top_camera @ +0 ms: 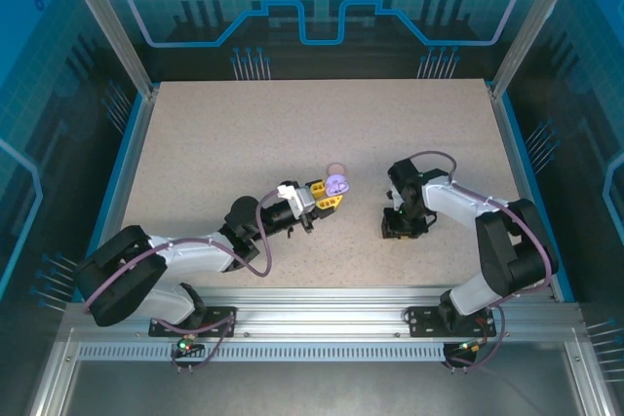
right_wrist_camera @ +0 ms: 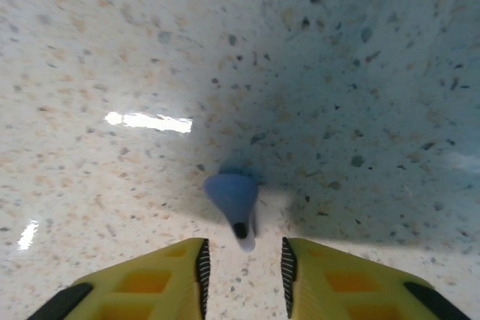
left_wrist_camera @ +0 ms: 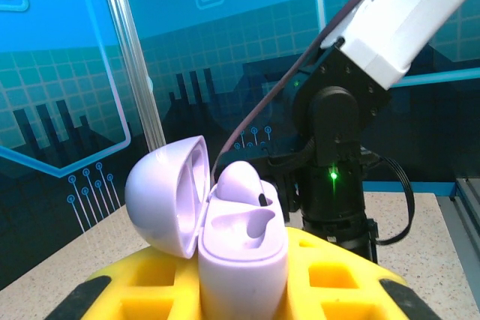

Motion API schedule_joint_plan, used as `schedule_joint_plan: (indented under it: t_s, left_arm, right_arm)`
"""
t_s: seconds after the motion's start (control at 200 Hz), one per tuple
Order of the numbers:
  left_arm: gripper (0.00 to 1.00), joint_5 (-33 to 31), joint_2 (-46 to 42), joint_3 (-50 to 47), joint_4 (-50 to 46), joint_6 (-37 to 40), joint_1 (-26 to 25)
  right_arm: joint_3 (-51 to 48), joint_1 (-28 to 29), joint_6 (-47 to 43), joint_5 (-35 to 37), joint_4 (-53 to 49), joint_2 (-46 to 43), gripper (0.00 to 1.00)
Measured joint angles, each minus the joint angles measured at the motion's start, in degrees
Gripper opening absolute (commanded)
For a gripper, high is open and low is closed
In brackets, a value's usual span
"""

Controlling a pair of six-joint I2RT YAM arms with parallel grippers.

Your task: Insert the wireless bluetooth earbuds into the charging case

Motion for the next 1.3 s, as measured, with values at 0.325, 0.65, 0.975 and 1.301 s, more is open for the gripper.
schedule_joint_plan:
  t_s: [0.325, 0.65, 0.975, 1.301]
  left_arm:
    - [0.01, -0.63, -1.29, -0.94, 0.00, 0.15, -0.02]
    - [0.01, -0.98, -2.23, -1.25, -0.15, 0.15, -0.02]
    - [0.02, -1.33, -2.23, -1.25, -0.20, 0.15, -0.02]
    - [0.02, -1.36, -2.23, -1.25, -0.20, 0.15, -0.02]
  right_arm:
    - [8.76, 0.55, -0.79, 3.69, -4.09, 1.33, 0.41]
    - [10.14, 3.91, -0.57, 6.62, -5.64, 9.31, 0.39]
    - [11.17, 5.29, -0.11, 7.13, -5.75, 13.18, 0.35]
    - [11.93, 5.81, -0.11, 7.30, -6.23, 14.34, 0.27]
